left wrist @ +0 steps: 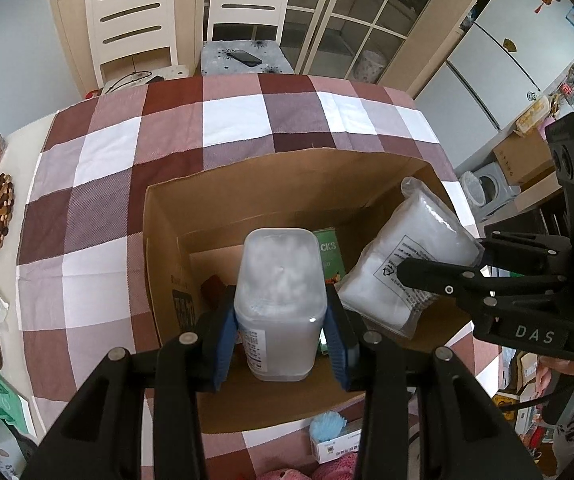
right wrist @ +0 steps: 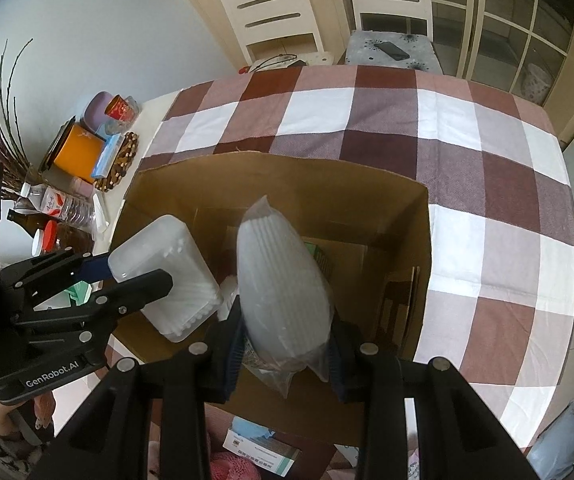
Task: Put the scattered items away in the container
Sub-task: 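Open both tools to drop the container and bag into the box, then move both tools back toward the remaining items on the table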
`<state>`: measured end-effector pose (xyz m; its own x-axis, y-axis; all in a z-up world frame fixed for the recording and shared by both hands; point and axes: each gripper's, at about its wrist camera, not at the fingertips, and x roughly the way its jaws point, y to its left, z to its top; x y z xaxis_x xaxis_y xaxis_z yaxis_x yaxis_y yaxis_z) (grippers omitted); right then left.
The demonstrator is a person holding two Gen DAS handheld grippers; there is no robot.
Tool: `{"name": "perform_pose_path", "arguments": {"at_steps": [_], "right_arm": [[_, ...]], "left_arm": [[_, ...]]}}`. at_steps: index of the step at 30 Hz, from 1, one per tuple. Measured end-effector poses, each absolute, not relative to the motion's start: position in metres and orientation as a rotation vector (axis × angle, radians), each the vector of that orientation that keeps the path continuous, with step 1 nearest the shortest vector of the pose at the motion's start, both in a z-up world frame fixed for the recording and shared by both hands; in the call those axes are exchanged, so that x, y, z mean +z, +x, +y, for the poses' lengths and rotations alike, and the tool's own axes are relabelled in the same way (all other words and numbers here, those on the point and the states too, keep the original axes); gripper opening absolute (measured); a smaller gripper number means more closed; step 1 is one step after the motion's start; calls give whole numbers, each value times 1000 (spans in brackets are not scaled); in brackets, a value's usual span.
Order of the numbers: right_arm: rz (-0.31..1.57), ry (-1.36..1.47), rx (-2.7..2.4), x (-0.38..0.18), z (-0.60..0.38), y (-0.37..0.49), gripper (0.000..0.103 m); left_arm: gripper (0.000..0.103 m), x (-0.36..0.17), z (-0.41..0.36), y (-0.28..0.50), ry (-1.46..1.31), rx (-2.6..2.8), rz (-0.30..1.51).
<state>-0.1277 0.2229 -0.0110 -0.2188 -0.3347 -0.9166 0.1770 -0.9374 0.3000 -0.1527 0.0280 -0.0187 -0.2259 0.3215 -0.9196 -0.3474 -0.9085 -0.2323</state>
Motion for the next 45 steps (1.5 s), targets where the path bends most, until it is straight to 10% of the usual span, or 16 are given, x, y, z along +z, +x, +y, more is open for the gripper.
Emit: {"name": "perform_pose_path", "arguments": {"at_steps": [8,13,37,45], "right_arm": [[-141,1718,-2236,-10,221,-128,35],[-95,1721,-2232,-8,219,-129,38],[-102,1651,-2371,38,240,-88,56],[-119,1657,-2390,39,258,-53,77]], "left_arm": [[41,-20,26,-152,-1629,2165,29],[64,-10,25,-151,-1594,2189,31],[74,28,11,-115,-1520,2264,64],[83,18,-15,-84,-1580,2287,55]]}}
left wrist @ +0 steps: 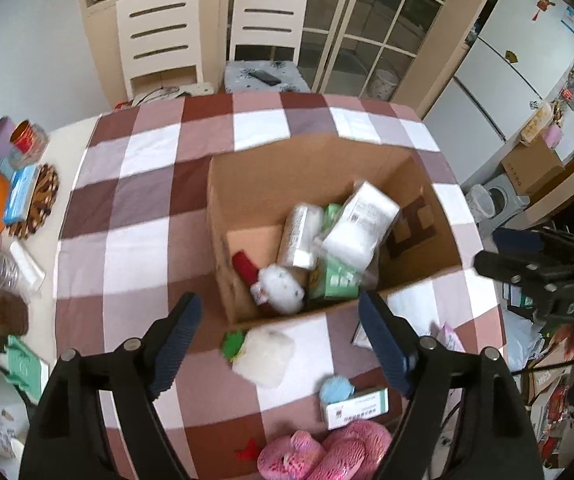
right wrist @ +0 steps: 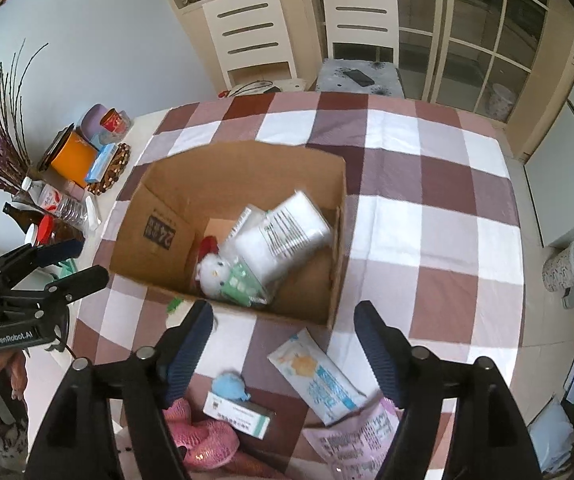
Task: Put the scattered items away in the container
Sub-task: 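Move both tools back toward the remaining items on the table, then grasp the pink snack packet with right tool while left tool grasps the white medicine box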
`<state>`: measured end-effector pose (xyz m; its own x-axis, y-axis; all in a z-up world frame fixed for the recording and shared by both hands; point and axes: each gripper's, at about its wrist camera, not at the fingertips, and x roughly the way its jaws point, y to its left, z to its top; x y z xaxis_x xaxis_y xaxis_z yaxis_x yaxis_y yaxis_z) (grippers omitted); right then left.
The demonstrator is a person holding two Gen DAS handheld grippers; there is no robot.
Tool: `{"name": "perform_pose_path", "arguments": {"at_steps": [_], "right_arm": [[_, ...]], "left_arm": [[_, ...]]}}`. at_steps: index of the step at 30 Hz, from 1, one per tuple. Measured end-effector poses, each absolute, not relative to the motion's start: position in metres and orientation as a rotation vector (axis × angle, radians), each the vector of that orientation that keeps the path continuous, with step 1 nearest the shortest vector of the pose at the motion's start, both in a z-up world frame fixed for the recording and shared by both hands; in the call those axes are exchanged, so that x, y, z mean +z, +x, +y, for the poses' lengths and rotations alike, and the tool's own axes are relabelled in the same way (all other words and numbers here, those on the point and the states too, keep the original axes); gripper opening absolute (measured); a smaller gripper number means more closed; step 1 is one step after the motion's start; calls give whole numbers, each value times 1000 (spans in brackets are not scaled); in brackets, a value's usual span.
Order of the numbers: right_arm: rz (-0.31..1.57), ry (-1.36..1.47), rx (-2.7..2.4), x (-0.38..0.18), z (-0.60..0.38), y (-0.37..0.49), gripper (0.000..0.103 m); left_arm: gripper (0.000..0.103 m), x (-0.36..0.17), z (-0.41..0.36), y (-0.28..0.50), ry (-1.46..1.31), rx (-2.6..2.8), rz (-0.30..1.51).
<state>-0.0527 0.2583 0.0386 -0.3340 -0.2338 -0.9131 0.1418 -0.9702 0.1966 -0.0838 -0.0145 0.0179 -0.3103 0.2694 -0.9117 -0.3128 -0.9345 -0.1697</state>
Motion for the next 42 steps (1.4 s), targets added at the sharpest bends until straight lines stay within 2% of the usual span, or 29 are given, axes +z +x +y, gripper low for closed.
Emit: {"name": "perform_pose_path", "arguments": {"at_steps": [13,18,23,31,42], "right_arm": [[-206,1839,-2380,-4,303,-1,77],[-269,1932,-2374,-27,326,19,77],[-335,2023,-2344,-50,341,38,77],[-428,2090,-2308,-75,349,66,77],[-579,2174,-2287,-102,372,97,77]], "left_arm": [[84,-53,-34,-45,-1802,2196,70],[84,-64,-23,-34,-1814,2133,114],[84,-73,16,-17,-1755,2008,279],[84,-106,94,29,-1611,1758,713],[84,-154,142,58,-1577,1517,911]]}}
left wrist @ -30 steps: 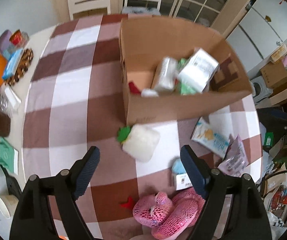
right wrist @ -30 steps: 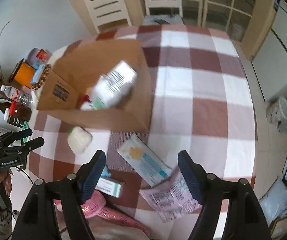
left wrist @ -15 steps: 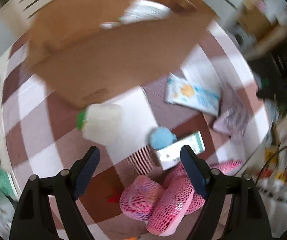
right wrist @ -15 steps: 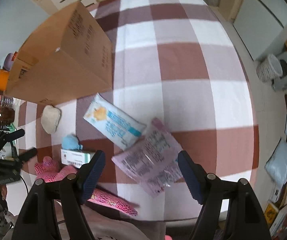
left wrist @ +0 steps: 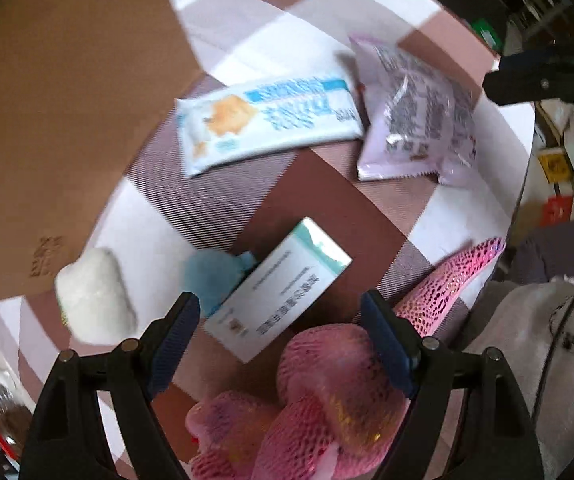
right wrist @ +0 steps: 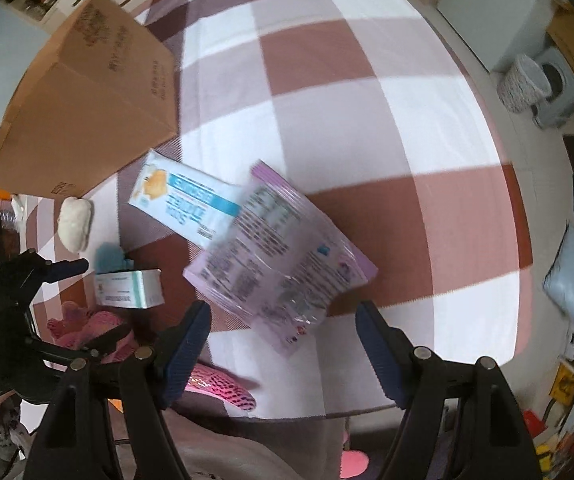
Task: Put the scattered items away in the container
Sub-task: 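Grasp the pink snack packet with right tool while left tool grasps the white medicine box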
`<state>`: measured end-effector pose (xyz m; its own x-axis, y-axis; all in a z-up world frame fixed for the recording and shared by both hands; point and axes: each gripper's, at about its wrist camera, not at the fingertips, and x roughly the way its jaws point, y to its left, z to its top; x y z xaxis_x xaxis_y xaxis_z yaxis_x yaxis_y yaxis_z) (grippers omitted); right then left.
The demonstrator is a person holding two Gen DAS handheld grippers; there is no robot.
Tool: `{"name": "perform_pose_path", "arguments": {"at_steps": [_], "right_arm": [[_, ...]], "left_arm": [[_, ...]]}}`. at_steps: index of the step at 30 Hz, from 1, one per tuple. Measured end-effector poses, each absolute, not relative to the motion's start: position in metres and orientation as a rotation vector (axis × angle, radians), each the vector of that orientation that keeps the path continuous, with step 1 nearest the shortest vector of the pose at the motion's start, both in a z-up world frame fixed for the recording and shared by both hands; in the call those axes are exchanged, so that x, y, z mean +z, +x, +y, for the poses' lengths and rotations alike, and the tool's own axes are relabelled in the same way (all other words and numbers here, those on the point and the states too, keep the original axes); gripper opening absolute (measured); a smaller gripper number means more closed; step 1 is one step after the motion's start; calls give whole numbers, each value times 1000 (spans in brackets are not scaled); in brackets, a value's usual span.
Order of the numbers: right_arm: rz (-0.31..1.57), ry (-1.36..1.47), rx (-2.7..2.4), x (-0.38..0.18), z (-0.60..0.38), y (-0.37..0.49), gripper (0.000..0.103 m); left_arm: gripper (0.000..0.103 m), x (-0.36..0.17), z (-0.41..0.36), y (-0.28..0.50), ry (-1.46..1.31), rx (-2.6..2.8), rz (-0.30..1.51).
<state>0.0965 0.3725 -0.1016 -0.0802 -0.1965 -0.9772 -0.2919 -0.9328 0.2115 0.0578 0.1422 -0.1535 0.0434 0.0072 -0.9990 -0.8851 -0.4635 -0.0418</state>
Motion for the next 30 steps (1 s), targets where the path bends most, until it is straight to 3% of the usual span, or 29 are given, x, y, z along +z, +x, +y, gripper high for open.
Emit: {"name": "perform_pose_path", "arguments": {"at_steps": [10,17,23,27,30], "right_arm": [[704,-2103,2124,-144,380,103,77],[951,-2047,2105,-171,382,103,79],[910,-2016,2146,-168,372,89,79],[877,-1949,2200,-165,371,85,73],[955,-1909,2235,-163,375,84,57]], "left_arm": [[84,-179,155,54,-1606,1463,853],[74,-183,148,46,-1621,1470,828],[74,-182,142,41,-1634,1444,835],[63,-178,141,39,-1622,1463,820],[58,-175,137,33,-1618,1497,787]]}}
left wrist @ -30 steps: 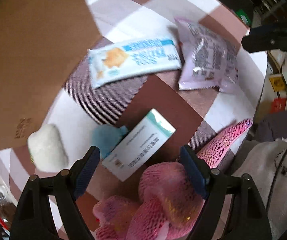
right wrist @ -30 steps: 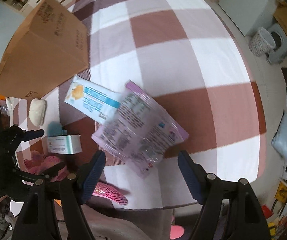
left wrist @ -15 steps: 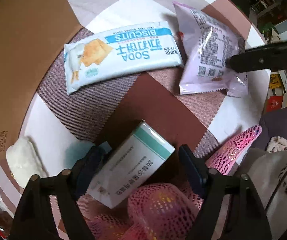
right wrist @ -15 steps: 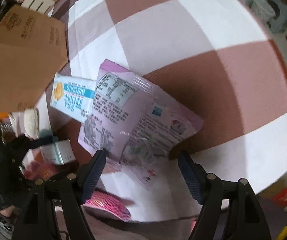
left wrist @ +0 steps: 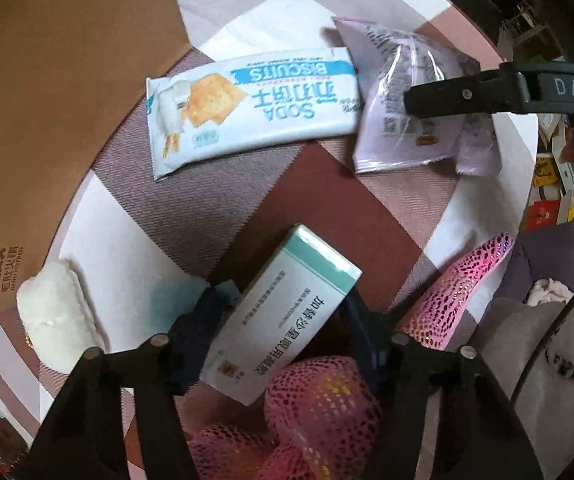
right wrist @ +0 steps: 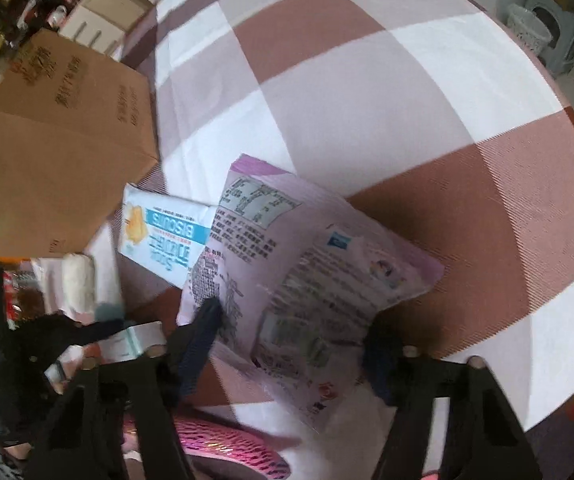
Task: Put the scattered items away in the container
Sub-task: 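Grasp the pink snack packet with right tool while left tool grasps the white medicine box, then lift and carry the pink packet and medicine box over the cardboard box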
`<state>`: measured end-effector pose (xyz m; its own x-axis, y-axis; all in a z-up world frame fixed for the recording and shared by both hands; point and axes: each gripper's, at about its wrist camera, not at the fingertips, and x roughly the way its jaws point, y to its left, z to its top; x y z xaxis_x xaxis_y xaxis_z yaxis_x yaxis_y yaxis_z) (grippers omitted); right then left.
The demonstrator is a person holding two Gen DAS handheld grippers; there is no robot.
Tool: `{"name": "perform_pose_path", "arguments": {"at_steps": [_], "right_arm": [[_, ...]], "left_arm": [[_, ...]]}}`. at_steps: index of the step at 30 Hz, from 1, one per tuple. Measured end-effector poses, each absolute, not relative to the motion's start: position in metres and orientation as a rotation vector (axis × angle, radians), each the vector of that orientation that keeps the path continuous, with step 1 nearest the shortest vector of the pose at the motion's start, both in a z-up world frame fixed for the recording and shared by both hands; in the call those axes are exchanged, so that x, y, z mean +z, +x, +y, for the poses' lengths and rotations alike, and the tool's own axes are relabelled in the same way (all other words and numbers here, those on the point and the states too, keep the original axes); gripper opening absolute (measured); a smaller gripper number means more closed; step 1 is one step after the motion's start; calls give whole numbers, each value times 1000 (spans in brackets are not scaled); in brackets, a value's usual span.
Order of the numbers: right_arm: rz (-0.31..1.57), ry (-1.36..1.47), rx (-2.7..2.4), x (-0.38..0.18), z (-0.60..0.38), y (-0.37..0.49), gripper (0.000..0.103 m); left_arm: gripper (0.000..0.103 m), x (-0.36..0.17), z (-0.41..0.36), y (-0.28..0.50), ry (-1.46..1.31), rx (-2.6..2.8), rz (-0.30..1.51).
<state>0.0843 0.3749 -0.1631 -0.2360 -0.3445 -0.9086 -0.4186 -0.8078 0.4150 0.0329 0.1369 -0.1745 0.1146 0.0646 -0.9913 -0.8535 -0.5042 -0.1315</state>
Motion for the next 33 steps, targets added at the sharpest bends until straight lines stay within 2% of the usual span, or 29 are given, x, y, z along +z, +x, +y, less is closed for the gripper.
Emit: {"name": "perform_pose_path", "arguments": {"at_steps": [2,4,8,17,24,26,29,30,31,33], "right_arm": [[1014,-1887,2255,-160,380,85,51],[1062,-1874,2262,-158,385,85,50],[1093,-1841,2295,-148,389,82,49],[1128,-1806,2347,-120,393,77,49],[1045,-1801,2401,-99,381,67,49],[1037,-1808,2406,-96,380,69,49],[1025,-1822,2410,-94,379,71,49],[1024,-1828,2408,-95,378,71,49],[1024,-1830,2406,-95,378,71,49],[1024,-1833,2406,-94,376,73,49]], "left_arm": [[56,-172,131,23,-1635,1537,741],[48,-171,120,8,-1677,1577,666],[44,-168,96,-16,-1743,1636,553],[39,-135,29,-19,-1752,1761,342],[37,-129,32,-34,-1767,1781,289],[41,-128,48,-14,-1747,1761,304],[51,-151,85,-2,-1752,1717,440],[66,-154,91,1,-1734,1751,523],[67,-157,95,1,-1722,1770,587],[67,-167,99,-4,-1760,1742,605]]}}
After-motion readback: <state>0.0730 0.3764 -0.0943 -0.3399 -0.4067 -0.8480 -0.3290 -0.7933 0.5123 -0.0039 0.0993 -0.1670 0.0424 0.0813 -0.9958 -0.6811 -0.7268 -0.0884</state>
